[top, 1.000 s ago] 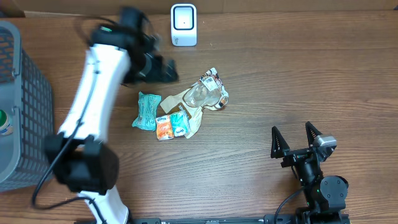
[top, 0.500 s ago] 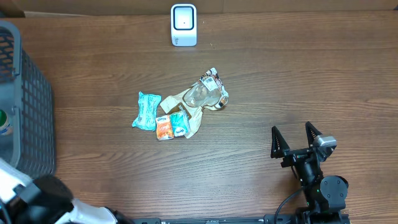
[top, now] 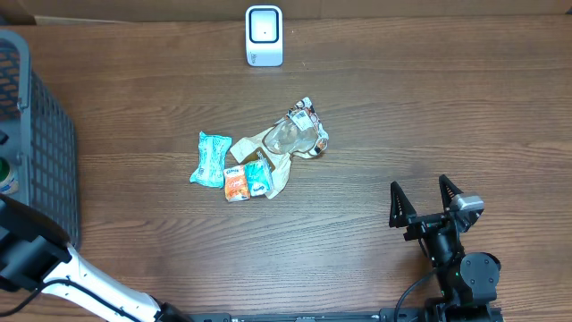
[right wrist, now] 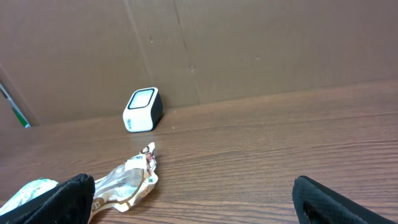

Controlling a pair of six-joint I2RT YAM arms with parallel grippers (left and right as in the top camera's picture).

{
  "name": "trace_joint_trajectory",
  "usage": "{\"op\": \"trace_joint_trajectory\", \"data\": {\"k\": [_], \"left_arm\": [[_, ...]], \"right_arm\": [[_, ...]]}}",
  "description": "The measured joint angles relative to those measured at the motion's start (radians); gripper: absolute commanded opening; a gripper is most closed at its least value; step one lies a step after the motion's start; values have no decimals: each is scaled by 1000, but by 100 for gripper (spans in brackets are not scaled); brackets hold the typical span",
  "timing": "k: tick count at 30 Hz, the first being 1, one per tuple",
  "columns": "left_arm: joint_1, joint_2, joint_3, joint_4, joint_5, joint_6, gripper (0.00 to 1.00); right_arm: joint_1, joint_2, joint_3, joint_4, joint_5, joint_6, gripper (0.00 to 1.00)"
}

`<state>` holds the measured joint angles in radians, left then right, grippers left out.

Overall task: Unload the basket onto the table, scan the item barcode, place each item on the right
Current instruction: 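Grasp the green-lidded jar in the basket with the left gripper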

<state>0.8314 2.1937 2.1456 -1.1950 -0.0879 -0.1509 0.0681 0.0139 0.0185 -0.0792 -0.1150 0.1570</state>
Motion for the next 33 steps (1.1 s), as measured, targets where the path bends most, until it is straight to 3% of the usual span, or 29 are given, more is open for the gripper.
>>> {"op": "trace_joint_trajectory", "data": {"k": [8,11,12,13,17,19,30,33], "left_arm": [[0,54,0,56,-53,0,100],[0,98,0,47,-59,0,96],[0,110,0,42,-59,0,93],[0,117,0,40,-59,0,83],[0,124,0,40,-60,-3,72],[0,124,0,29,-60,-4,52],[-5,121,11,9,-12,-7,36],[-7,116,50,-11,34,-6,36]], "right_arm": [[0,0,0,0,0,0,100],[0,0,0,0,0,0,100],[0,0,0,0,0,0,100],[0,0,0,0,0,0,100],[0,0,0,0,0,0,100],[0,0,0,0,0,0,100],[0,0,0,0,0,0,100],[0,0,0,0,0,0,100]]}}
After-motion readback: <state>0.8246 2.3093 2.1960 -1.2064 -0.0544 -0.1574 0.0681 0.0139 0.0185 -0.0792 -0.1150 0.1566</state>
